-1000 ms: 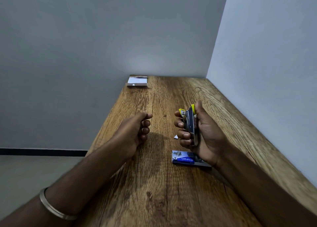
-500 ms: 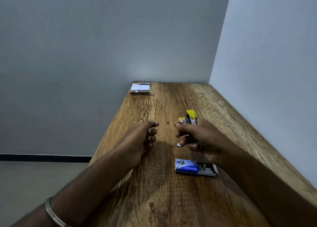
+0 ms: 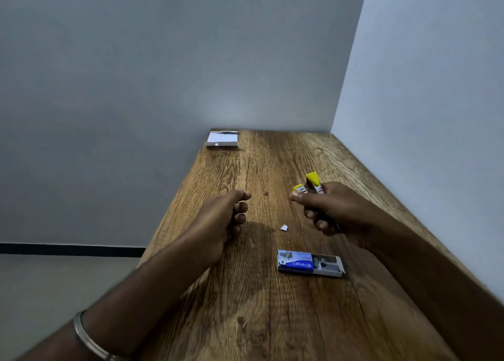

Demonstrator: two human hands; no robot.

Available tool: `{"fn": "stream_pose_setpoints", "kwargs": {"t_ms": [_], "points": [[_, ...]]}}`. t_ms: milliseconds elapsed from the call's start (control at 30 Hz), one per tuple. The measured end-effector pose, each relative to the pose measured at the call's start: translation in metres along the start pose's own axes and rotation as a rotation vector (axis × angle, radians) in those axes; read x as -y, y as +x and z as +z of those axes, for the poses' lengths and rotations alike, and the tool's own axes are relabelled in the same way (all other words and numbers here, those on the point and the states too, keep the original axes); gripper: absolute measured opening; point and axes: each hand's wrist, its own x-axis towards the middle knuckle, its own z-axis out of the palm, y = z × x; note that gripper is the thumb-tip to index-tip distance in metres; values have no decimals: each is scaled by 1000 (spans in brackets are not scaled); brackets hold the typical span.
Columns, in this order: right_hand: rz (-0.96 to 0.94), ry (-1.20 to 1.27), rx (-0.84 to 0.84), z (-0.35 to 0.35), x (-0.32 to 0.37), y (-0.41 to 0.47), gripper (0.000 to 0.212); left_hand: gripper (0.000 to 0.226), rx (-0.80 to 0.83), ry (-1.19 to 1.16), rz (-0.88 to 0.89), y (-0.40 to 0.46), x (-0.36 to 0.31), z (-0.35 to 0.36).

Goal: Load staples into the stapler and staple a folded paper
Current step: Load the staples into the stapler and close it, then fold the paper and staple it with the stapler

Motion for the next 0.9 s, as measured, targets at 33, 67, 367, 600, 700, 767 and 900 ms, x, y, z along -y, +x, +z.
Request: {"fn": "stream_pose_setpoints", "kwargs": {"t_ms": [33, 67, 367, 600, 700, 767, 900], "points": [[25, 45, -29, -4, -1, 2, 23, 21, 8, 13, 7, -1, 0, 0], [23, 61, -61, -8, -2, 5, 20, 21, 19, 35, 26, -2, -1, 0], [-121, -108, -93, -3, 2, 26, 16, 15, -77, 993, 630, 48, -33, -4], [-234, -244, -104, 3, 1, 32, 9, 33, -228, 1529, 669, 161, -72, -52], [-257, -369, -108, 3, -3, 36, 6, 38, -274, 1650, 674, 197, -78, -68], [-263, -489, -132, 2, -6, 41, 8, 40, -288, 1676, 672, 217, -80, -74], [-261, -597, -109, -2, -16, 46, 16, 43, -265, 1702, 662, 250, -78, -73]]}}
